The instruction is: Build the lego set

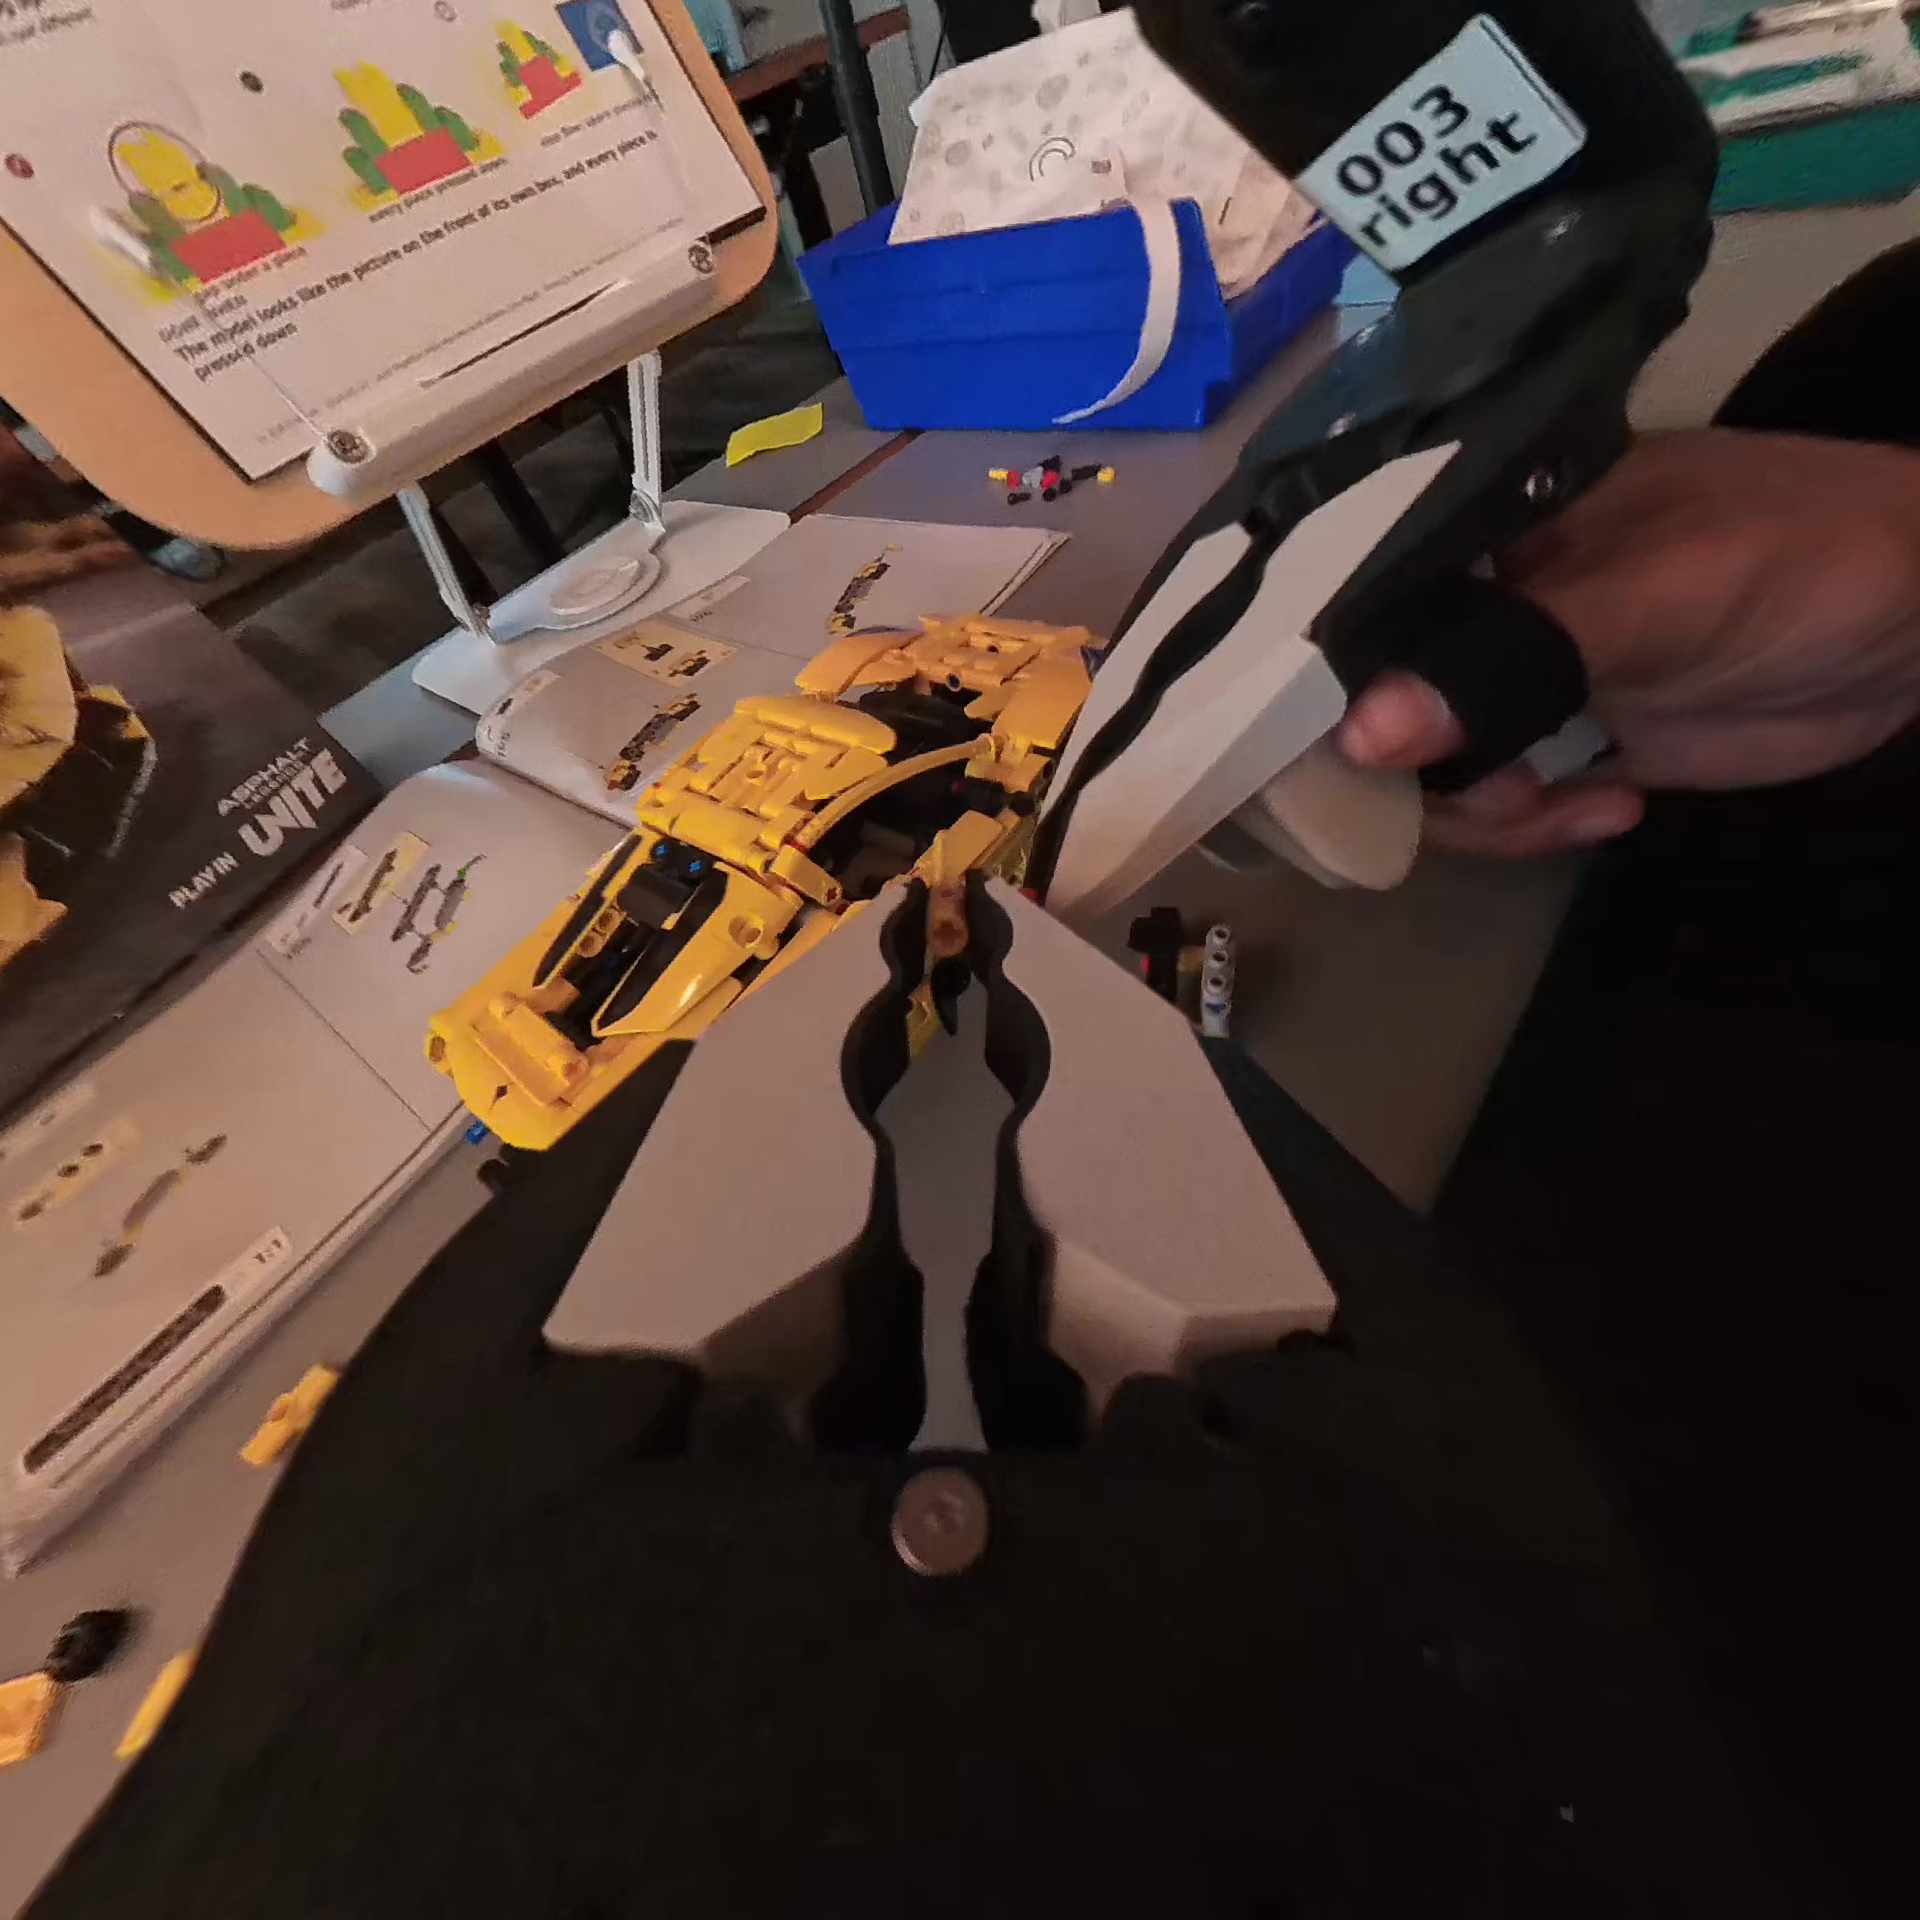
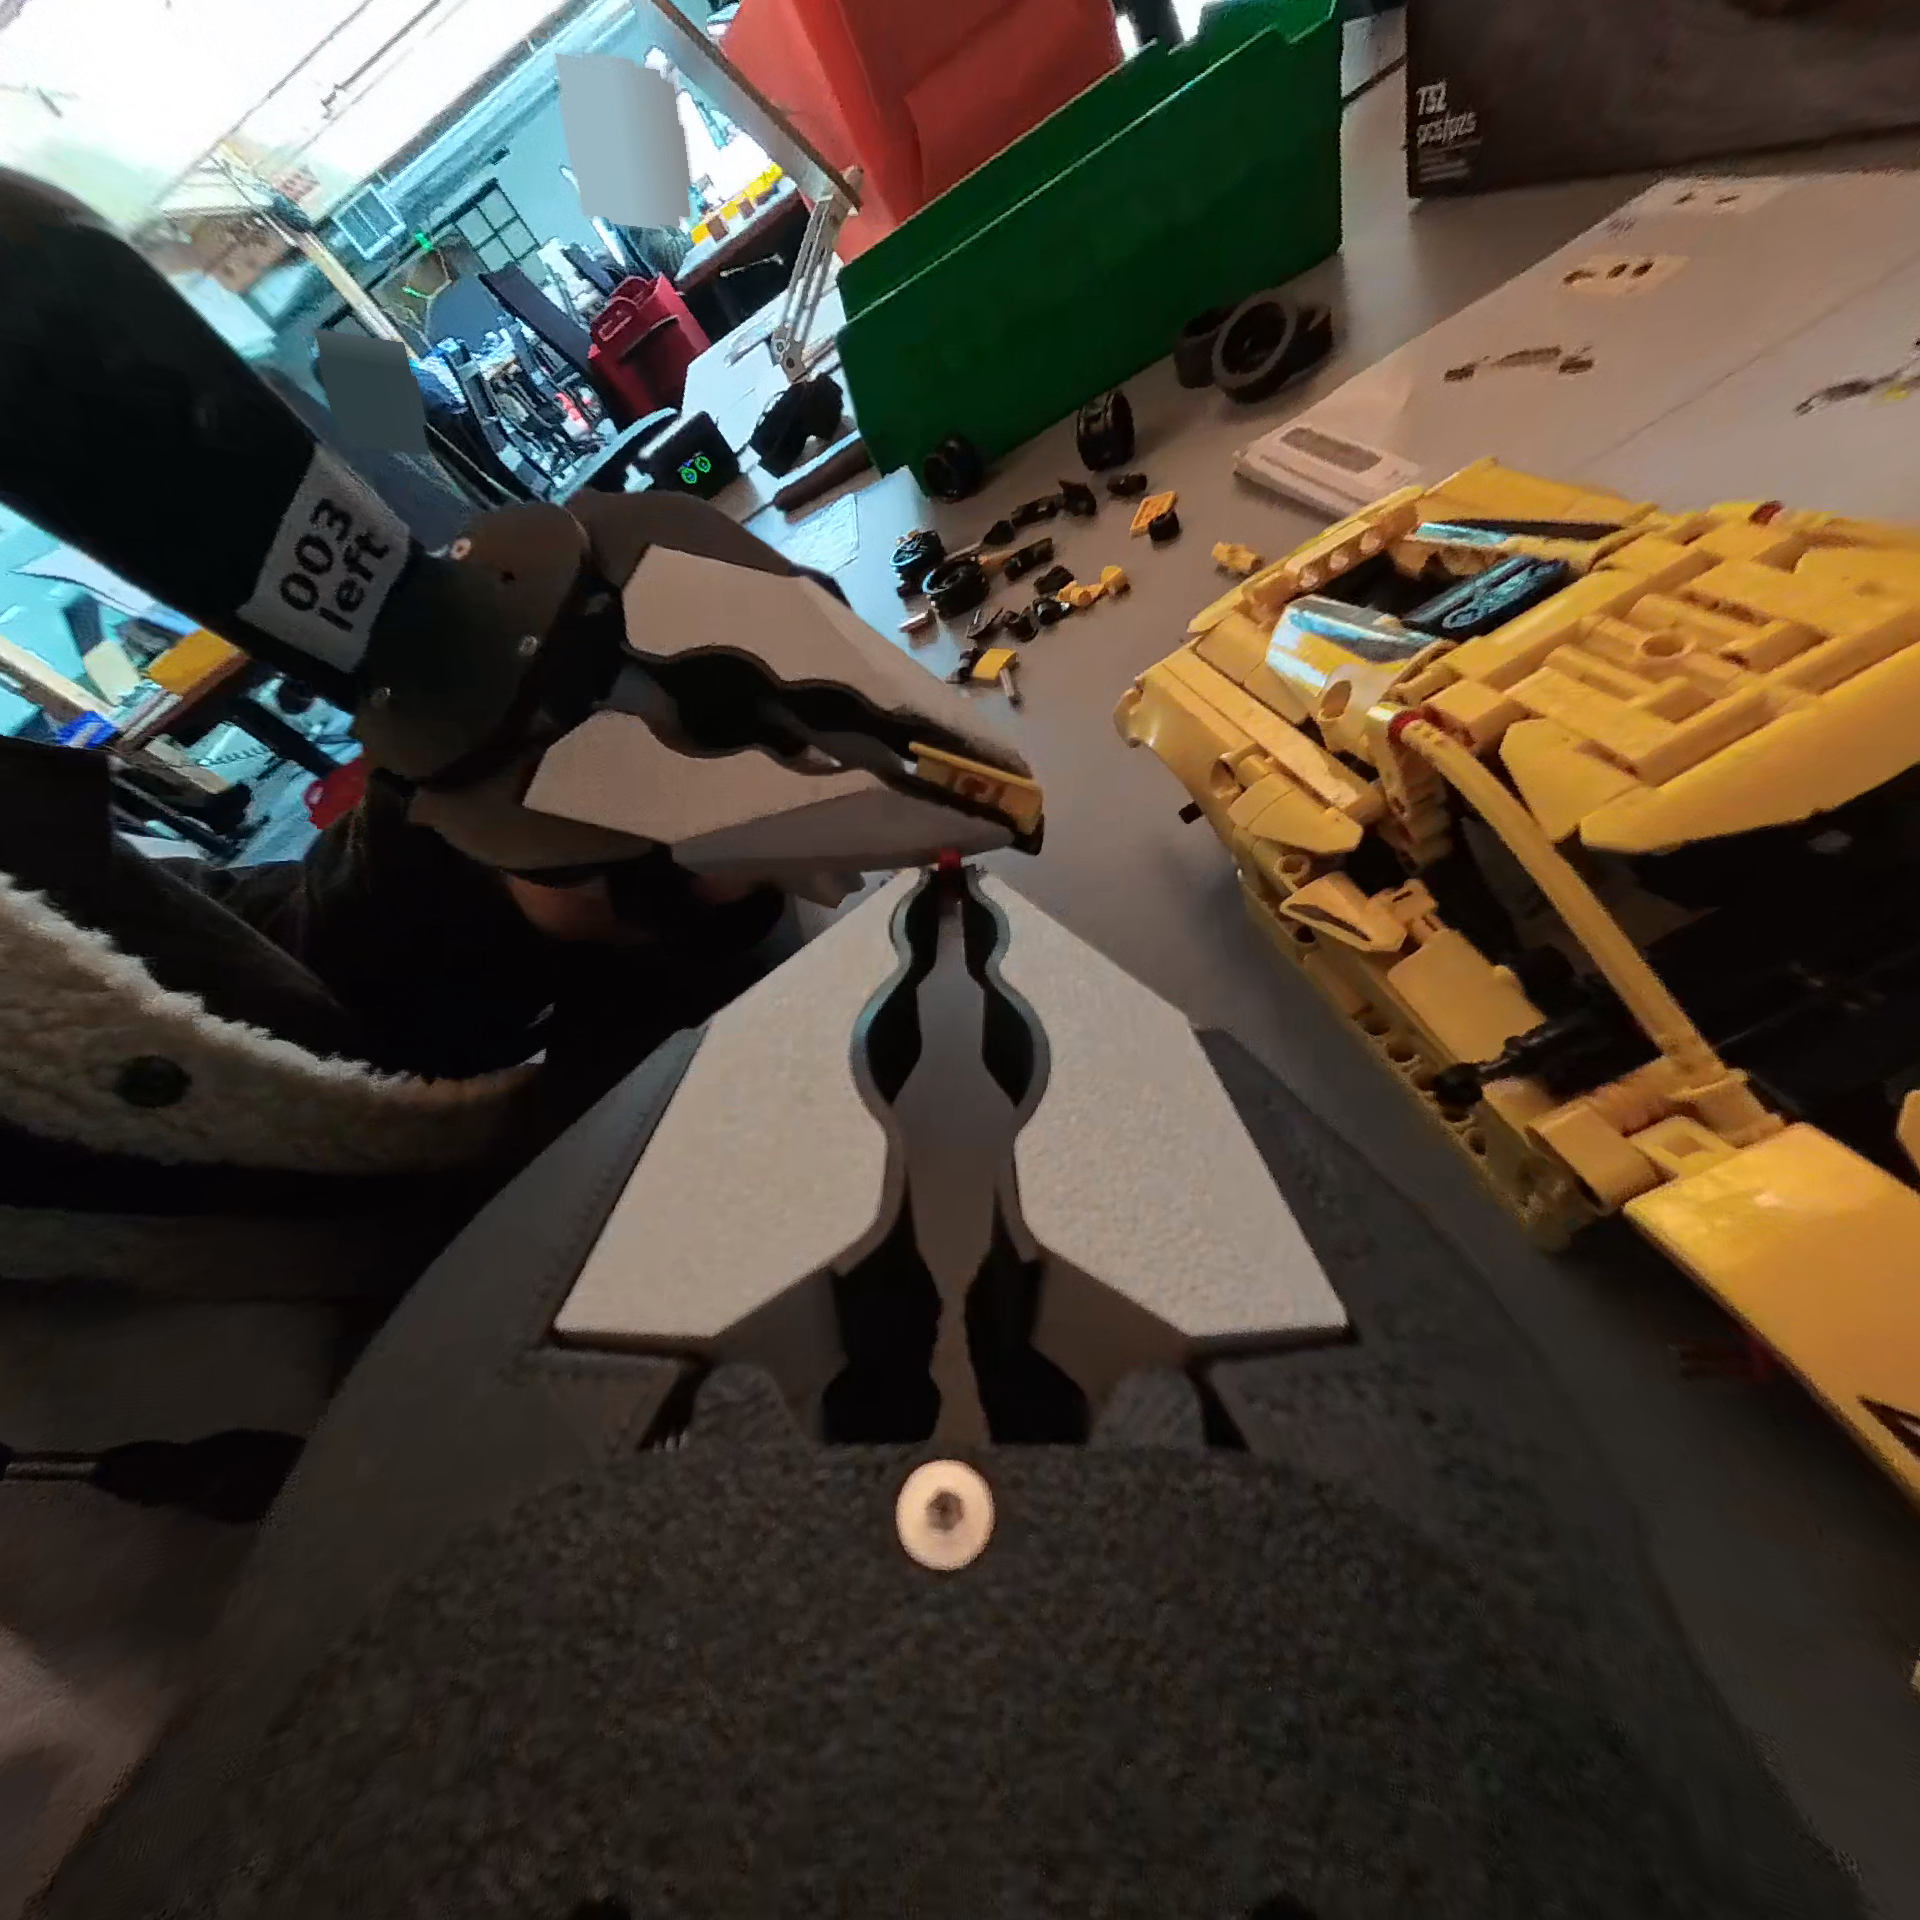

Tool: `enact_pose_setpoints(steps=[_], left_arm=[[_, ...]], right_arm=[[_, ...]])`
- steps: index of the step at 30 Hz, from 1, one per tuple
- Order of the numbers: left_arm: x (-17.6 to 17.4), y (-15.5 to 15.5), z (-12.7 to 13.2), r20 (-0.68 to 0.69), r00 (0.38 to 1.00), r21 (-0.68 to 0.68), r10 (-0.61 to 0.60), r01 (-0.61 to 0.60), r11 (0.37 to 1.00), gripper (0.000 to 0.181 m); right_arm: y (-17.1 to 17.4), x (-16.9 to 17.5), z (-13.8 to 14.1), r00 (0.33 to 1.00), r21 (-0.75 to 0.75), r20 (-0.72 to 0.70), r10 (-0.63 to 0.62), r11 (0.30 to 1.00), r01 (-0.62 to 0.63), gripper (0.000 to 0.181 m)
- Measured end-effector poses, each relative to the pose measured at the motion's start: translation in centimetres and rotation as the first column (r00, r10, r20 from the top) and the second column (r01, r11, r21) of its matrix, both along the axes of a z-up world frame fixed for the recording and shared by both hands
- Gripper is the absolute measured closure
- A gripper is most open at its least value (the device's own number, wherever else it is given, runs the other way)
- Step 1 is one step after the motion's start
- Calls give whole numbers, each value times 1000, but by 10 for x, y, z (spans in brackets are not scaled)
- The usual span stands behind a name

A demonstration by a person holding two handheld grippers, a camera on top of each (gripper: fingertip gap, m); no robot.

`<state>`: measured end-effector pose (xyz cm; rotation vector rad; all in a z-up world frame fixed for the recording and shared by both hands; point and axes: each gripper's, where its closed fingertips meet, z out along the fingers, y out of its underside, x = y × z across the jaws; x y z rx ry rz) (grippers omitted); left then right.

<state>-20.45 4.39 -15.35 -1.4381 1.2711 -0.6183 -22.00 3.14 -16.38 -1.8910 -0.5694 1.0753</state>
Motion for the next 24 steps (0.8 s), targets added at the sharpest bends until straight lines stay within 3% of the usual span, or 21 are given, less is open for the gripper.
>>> enact_pose_setpoints(steps=[9, 12, 16, 18, 20, 22, 24], left_arm=[[1, -13, -3, -80, 992, 148, -96, 107, 983, 175], [1, -21, -7, -111, 983, 164, -148, 165, 973, 175], [2, -20, -5, -86, 986, 142, -144, 155, 978, 175], [-1, -12, 6, 12, 993, 59, -116, 116, 992, 175], [-4, -12, 27, 222, 966, -153, -131, 167, 974, 175], [-10, -16, 51, 432, 891, -300, -141, 289, 909, 175], [-17, -20, 71, 581, 801, -346, -141, 401, 848, 175]], right_arm=[[-12, -3, -3, 988, -126, -123, 98, 986, -113, 179], [-21, -6, -9, 986, -114, -66, 154, 981, -160, 179], [-20, -6, -10, 989, -28, 40, 145, 989, -144, 179], [-18, -4, 7, 991, 16, -33, 128, 992, -127, 179], [-12, 3, 35, 988, 117, -127, 88, 990, -73, 179], [-9, 10, 63, 970, 197, -233, 61, 980, -14, 180], [-7, 10, 79, 939, 206, -341, 52, 978, 21, 179]])
